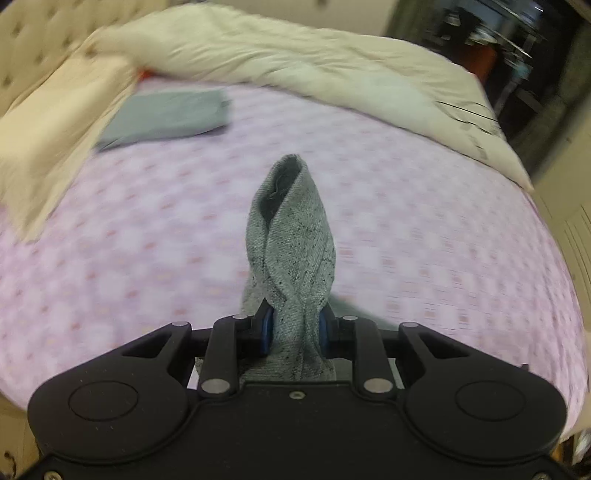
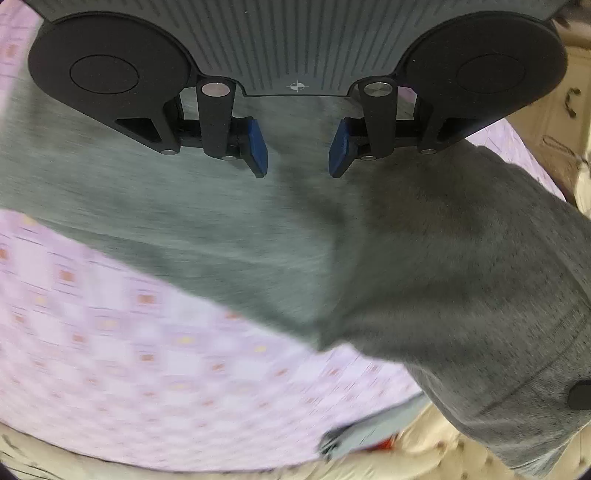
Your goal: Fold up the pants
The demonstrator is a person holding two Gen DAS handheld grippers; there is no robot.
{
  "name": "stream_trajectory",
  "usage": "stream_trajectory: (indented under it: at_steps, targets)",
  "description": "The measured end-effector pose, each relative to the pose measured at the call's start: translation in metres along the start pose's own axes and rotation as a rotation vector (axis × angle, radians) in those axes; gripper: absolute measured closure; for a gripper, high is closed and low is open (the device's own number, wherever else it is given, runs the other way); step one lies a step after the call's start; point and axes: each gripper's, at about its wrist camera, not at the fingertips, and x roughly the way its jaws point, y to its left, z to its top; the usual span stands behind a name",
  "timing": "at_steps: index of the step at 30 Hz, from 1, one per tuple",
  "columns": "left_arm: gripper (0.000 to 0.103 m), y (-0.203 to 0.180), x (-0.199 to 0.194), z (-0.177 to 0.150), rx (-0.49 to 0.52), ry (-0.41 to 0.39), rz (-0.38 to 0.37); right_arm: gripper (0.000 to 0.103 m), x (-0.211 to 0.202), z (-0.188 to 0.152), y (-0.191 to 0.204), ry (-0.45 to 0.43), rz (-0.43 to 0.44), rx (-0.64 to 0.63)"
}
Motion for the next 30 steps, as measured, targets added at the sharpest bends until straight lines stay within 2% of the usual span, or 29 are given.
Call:
stream_trajectory:
  at_steps: [3, 5, 7, 9, 11, 13, 15, 17, 20, 22, 23, 25, 28, 30]
  targets:
    - [0.069, -0.059, 0.025, -0.015, 0.054, 0.026, -0.058, 0.067, -0.021, -0.011, -0.032, -0.016, -0.013, 0.048]
    - [0.068, -0.099, 0.054, -0.030, 0.084, 0.077, -0.109, 0.067, -0.030, -0.020, -0.057, -0.014, -0.033, 0.091]
    - [0.069, -0.129, 0.081, -0.045, 0.103, 0.156, -0.194, 0.067, -0.037, -0.029, -0.081, 0.001, -0.060, 0.131]
    - [0.069, -0.149, 0.095, -0.053, 0.128, 0.203, -0.212, 0.067, -0.042, -0.038, -0.098, 0.022, -0.098, 0.143]
    - [0.069, -0.157, 0.094, -0.060, 0.159, 0.202, -0.211, 0.067, -0.047, -0.047, -0.112, 0.036, -0.099, 0.154]
    - [0.069, -0.151, 0.092, -0.061, 0.189, 0.186, -0.190, 0.067, -0.053, -0.051, -0.118, 0.024, -0.080, 0.165]
    - [0.069, -0.145, 0.087, -0.067, 0.209, 0.177, -0.136, 0.067, -0.055, -0.048, -0.121, 0.028, -0.083, 0.147]
    - [0.068, -0.123, 0.092, -0.070, 0.197, 0.170, -0.041, 0.067, -0.066, -0.049, -0.123, 0.004, -0.100, 0.137]
    - [0.069, -0.073, 0.111, -0.074, 0.117, 0.187, 0.115, 0.067, -0.082, -0.046, -0.132, -0.077, -0.089, 0.187]
    - [0.073, -0.039, 0.131, -0.087, 0.073, 0.250, 0.197, 0.065, -0.090, -0.047, -0.138, -0.139, -0.051, 0.235]
    - [0.073, -0.026, 0.143, -0.094, 0.073, 0.305, 0.207, 0.065, -0.092, -0.046, -0.142, -0.163, -0.024, 0.263]
    - [0.072, -0.004, 0.164, -0.116, 0.091, 0.410, 0.192, 0.055, -0.091, -0.043, -0.149, -0.181, 0.019, 0.319]
    - [0.069, 0.004, 0.152, -0.120, 0.121, 0.378, 0.163, 0.045, -0.076, -0.033, -0.155, -0.149, 0.059, 0.368]
    - [0.069, 0.011, 0.139, -0.116, 0.088, 0.364, 0.152, 0.044, -0.067, -0.030, -0.154, -0.128, 0.072, 0.376]
